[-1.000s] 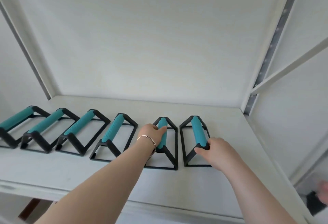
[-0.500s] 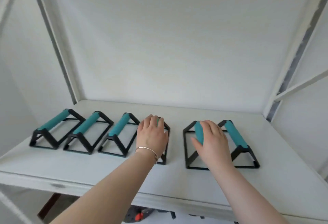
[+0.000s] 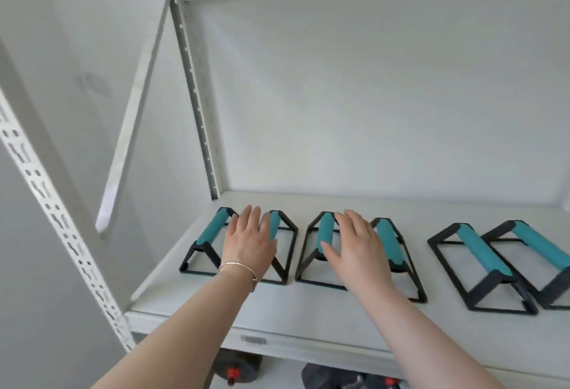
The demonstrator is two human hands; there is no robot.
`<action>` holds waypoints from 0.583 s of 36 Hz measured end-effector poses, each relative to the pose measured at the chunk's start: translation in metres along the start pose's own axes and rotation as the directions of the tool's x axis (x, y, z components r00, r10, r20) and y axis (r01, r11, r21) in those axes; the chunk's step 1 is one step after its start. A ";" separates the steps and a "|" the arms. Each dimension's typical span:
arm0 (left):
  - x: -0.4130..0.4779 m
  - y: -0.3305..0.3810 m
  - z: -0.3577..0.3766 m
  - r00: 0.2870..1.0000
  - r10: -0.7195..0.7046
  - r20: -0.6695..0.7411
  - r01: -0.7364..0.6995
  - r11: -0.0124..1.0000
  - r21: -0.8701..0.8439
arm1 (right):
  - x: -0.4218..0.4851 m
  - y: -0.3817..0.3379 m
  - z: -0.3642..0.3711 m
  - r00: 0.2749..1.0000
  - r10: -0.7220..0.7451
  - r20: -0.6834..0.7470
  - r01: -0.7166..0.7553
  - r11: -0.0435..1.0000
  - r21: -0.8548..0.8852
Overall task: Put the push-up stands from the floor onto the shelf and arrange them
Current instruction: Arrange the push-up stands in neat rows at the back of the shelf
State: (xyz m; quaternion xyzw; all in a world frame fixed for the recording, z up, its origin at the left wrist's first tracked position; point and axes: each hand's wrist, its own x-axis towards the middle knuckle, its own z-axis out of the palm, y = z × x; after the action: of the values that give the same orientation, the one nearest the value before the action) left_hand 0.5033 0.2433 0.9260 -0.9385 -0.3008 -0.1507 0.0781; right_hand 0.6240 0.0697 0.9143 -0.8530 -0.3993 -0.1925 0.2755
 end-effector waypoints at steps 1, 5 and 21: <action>0.004 -0.011 0.002 1.000 -0.011 0.003 0.011 1.000 0.011 | 0.004 -0.008 0.006 1.000 -0.004 0.016 0.003 1.000 0.007; 0.021 -0.044 0.016 0.997 -0.063 0.033 0.062 0.998 0.019 | 0.026 -0.036 0.026 0.994 -0.018 0.111 0.006 0.995 0.103; 0.066 -0.109 0.072 0.947 -0.253 0.199 0.241 0.967 0.082 | 0.092 -0.093 0.123 0.809 0.250 0.532 -0.348 0.933 0.090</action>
State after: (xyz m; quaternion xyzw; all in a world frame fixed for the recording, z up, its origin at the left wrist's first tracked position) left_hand 0.5071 0.3839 0.8863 -0.9014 -0.4266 -0.0520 0.0533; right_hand 0.6204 0.2486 0.8986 -0.8963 -0.3342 0.1248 0.2635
